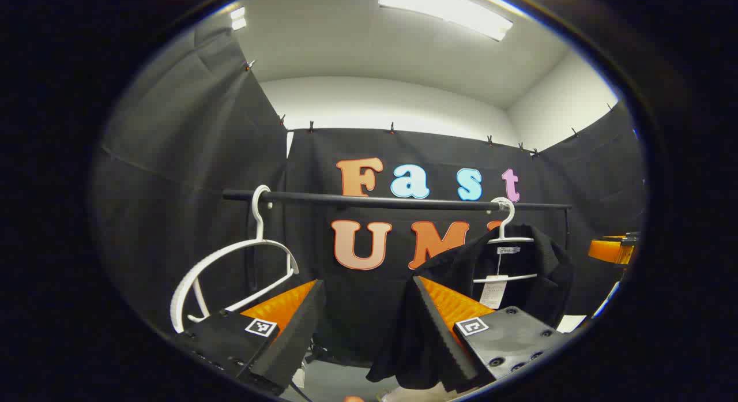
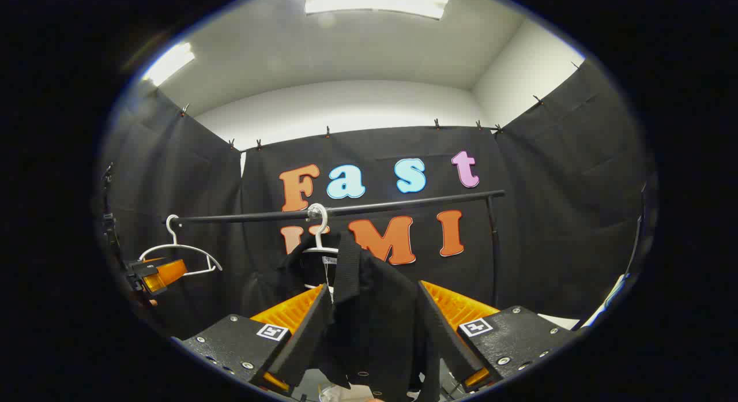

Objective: Grasp the clothes on the hanger with both hands and then place them into the laundry hamper below.

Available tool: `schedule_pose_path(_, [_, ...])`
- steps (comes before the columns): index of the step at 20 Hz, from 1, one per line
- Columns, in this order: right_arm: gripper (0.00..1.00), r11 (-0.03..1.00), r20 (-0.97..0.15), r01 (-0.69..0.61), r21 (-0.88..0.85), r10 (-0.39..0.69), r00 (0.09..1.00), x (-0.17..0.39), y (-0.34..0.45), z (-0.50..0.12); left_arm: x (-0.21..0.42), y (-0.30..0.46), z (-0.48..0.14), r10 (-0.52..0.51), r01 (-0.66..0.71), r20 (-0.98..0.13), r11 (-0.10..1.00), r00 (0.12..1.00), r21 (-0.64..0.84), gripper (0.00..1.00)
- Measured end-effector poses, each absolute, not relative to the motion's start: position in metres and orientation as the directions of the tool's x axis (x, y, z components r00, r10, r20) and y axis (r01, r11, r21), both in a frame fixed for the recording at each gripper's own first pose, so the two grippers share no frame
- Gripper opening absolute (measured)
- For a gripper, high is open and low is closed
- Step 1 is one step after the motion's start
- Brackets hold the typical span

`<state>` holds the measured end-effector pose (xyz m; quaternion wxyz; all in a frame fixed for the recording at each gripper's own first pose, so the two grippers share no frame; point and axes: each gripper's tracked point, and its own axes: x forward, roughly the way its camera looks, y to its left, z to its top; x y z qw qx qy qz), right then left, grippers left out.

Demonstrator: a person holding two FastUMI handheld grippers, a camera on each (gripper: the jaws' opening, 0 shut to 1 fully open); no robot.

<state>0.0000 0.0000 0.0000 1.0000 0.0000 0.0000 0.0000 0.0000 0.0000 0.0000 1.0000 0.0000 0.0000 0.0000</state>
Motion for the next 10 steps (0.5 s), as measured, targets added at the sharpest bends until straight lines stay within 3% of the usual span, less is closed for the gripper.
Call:
schedule_pose_path(1, [0.92, 1.0, -0.004, -0.002, -0.002, 0.002, 1.0, 0.001, 0.002, -0.001, 0.0, -0.001, 0.001, -0.005, 0.005, 0.005, 1.0, 1.0, 0.001, 1.0])
schedule_pose_path(2, [0.92, 1.0, -0.007, -0.006, -0.005, 0.006, 1.0, 0.002, 0.004, -0.001, -0.001, -0.003, 0.003, -0.013, 0.013, 0.005, 1.0, 1.0, -0.003, 0.94])
schedule_pose_path(5, [0.92, 1.0, -0.01, -0.021, -0.008, 0.02, 1.0, 0.004, 0.01, 0.001, 0.0, -0.007, 0.001, -0.03, 0.03, -0.013, 1.0, 0.999, -0.003, 1.0])
schedule_pose_path(7, [0.92, 1.0, -0.009, -0.03, -0.009, 0.03, 1.0, 0.006, 0.013, 0.003, 0.0, -0.009, -0.003, -0.04, 0.04, -0.024, 0.999, 0.999, -0.005, 0.94])
schedule_pose_path(10, [0.92, 0.999, -0.01, -0.037, -0.017, 0.037, 0.999, 0.005, 0.014, 0.002, 0.001, -0.008, -0.005, -0.04, 0.039, -0.031, 0.999, 0.999, -0.017, 0.94])
